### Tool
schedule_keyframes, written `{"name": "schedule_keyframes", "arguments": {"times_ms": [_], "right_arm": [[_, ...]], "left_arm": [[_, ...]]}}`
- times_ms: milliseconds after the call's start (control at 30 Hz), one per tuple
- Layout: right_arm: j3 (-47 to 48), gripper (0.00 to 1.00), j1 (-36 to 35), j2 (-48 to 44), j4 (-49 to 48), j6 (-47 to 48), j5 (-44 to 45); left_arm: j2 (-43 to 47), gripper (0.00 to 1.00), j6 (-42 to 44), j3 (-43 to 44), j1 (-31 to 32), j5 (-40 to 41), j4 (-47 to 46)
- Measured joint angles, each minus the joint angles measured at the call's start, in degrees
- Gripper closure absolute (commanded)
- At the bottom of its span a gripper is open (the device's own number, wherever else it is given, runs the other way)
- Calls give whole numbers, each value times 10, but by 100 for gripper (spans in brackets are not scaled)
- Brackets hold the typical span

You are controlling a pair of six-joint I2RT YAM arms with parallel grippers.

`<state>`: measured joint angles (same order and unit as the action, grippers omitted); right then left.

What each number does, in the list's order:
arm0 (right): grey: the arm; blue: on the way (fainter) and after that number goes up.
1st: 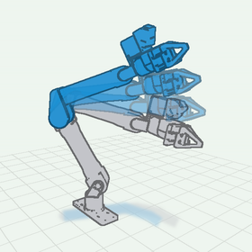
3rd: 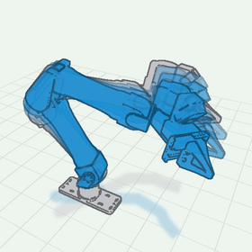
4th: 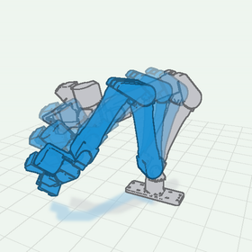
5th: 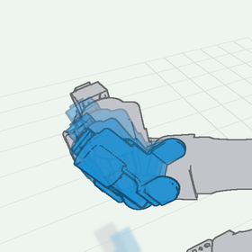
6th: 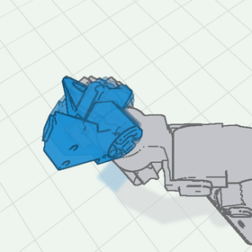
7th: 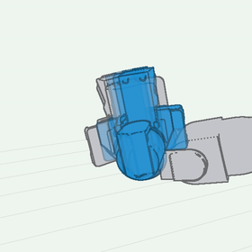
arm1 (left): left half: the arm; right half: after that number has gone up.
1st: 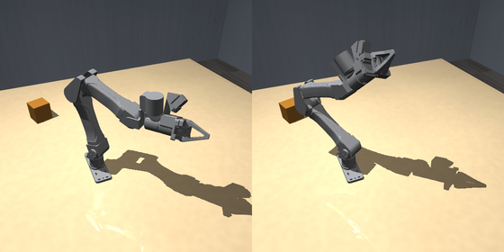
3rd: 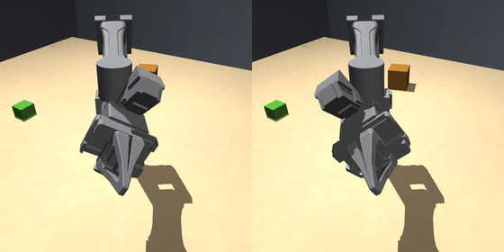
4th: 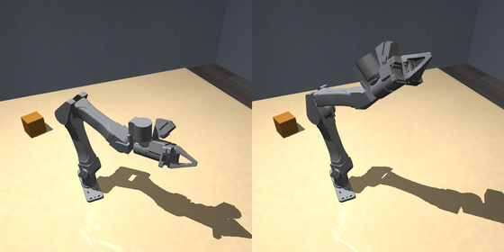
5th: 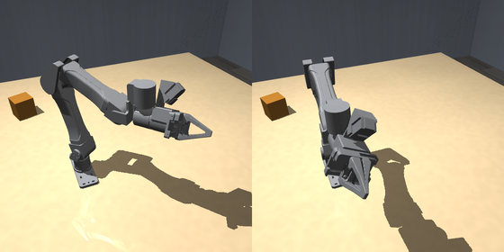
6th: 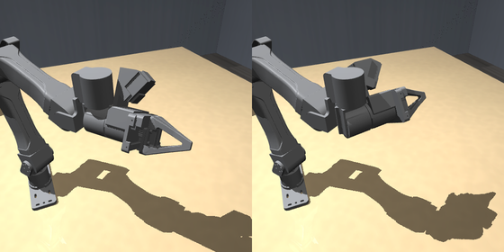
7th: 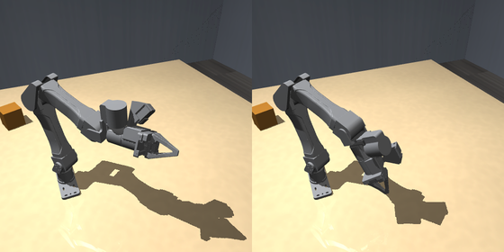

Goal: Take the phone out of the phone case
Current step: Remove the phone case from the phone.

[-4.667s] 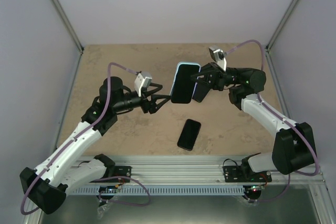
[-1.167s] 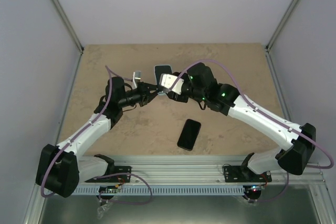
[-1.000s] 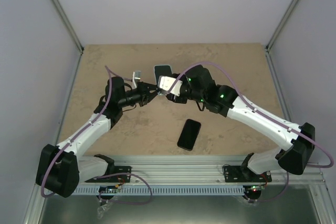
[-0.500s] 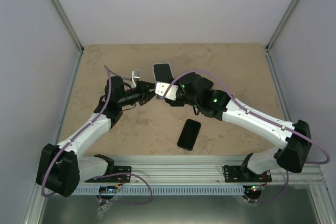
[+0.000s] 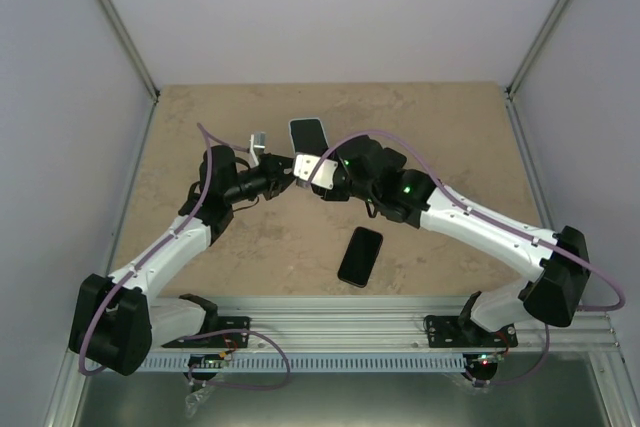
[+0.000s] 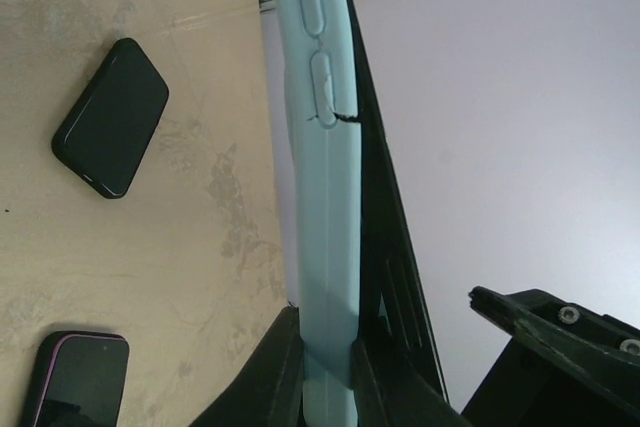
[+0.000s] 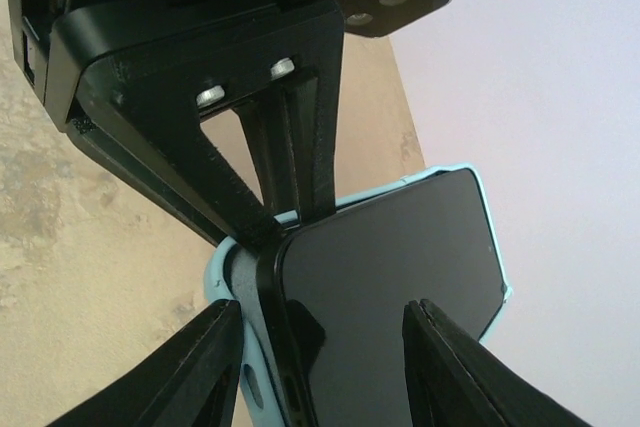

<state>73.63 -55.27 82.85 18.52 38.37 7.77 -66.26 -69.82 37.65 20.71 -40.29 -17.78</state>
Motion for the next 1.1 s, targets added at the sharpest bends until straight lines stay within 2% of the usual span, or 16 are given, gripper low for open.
{"name": "schedule_keyframes", "arguments": {"times_ms": [500, 800, 933, 1100], "right_arm": [[-2, 57, -2, 3, -10, 9, 15], [-46, 66, -12, 2, -73, 55, 59], [-57, 73, -12, 2, -90, 72, 69], [-66, 90, -17, 2, -104, 90, 77]], "left_arm": [[0, 100, 7, 0, 0, 4, 12], [0, 100, 4, 0, 0, 3, 16], [0, 100, 1, 0, -1, 3, 15], [0, 100, -4, 0, -2, 3, 10]]}}
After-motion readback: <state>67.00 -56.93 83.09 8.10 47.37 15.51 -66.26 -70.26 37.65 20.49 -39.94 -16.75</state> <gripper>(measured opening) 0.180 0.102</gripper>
